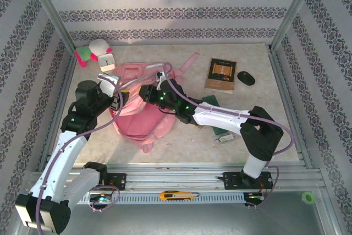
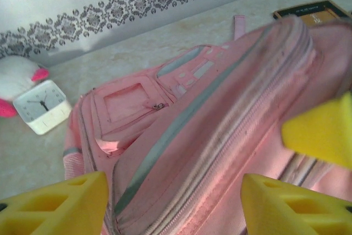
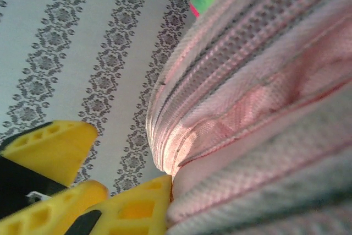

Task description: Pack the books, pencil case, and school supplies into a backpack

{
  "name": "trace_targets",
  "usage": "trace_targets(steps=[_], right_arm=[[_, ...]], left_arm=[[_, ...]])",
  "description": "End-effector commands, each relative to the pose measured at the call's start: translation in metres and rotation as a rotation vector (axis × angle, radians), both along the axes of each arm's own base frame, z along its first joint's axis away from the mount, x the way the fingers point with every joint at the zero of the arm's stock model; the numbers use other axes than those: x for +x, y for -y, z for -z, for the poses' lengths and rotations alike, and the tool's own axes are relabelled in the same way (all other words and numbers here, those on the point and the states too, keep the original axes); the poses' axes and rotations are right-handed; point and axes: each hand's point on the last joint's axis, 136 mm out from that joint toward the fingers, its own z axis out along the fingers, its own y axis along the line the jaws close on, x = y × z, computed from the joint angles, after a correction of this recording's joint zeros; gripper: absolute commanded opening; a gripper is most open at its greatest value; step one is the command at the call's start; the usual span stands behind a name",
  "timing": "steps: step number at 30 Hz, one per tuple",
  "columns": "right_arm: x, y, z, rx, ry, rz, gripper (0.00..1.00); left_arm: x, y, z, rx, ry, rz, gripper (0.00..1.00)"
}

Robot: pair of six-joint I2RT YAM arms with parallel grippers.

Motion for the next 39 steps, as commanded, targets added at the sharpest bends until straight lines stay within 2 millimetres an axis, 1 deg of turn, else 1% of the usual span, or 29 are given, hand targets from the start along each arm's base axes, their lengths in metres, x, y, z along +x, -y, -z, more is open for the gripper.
trace_targets(steps=[1,4,6,9,13,14,17,19,22,25,26,27,28,30,33,35,37,39], right_arm=[[0.003,0.006,-0.002,0.052,-0.018,0.079,0.13],[-0.008,0.010,0.015,0.017,-0.071,0.087,0.28],[-0.017,0.010,0.025,-0.016,-0.106,0.070,0.40],[-0.032,0.013,0.037,-0.077,-0.151,0.036,0.52],[-0.058,0.017,0.044,-0.167,-0.171,-0.019,0.61],[-0.063,0.018,0.047,-0.185,-0.183,-0.039,0.63],[-0.078,0.020,0.055,-0.226,-0.205,-0.080,0.67],[-0.089,0.024,0.062,-0.265,-0.228,-0.114,0.71],[-0.102,0.034,0.072,-0.334,-0.255,-0.144,0.72],[-0.107,0.040,0.075,-0.361,-0.263,-0.151,0.73],[-0.109,0.045,0.077,-0.376,-0.269,-0.153,0.73],[-0.115,0.054,0.079,-0.407,-0.276,-0.162,0.73],[-0.122,0.065,0.076,-0.441,-0.282,-0.171,0.73],[-0.130,0.075,0.069,-0.452,-0.281,-0.191,0.73],[-0.142,0.089,0.064,-0.449,-0.311,-0.225,0.73],[-0.148,0.105,0.060,-0.477,-0.318,-0.220,0.73],[-0.146,0.122,0.054,-0.518,-0.309,-0.200,0.72],[-0.137,0.139,0.052,-0.550,-0.307,-0.169,0.73]], left_arm=[[-0.010,-0.003,-0.011,-0.113,-0.033,-0.078,0.64],[-0.013,-0.005,-0.016,-0.152,-0.058,-0.108,0.64],[-0.015,-0.005,-0.017,-0.167,-0.080,-0.121,0.64],[-0.018,-0.010,-0.016,-0.203,-0.129,-0.175,0.64],[-0.022,-0.011,-0.015,-0.241,-0.185,-0.212,0.64],[-0.022,-0.011,-0.012,-0.246,-0.200,-0.216,0.64],[-0.025,-0.012,-0.003,-0.266,-0.260,-0.249,0.63],[-0.025,-0.012,0.006,-0.290,-0.311,-0.274,0.63],[-0.021,-0.008,0.023,-0.329,-0.378,-0.300,0.63],[-0.019,-0.006,0.032,-0.340,-0.411,-0.303,0.64],[-0.018,-0.005,0.037,-0.351,-0.426,-0.307,0.64],[-0.015,-0.002,0.053,-0.366,-0.467,-0.318,0.63],[-0.013,-0.002,0.066,-0.367,-0.492,-0.333,0.63],[-0.012,-0.003,0.079,-0.366,-0.516,-0.352,0.63],[-0.008,-0.005,0.105,-0.392,-0.553,-0.403,0.63],[-0.007,-0.008,0.127,-0.410,-0.598,-0.461,0.61],[-0.009,-0.012,0.146,-0.400,-0.651,-0.517,0.59],[-0.010,-0.012,0.158,-0.401,-0.680,-0.534,0.59]])
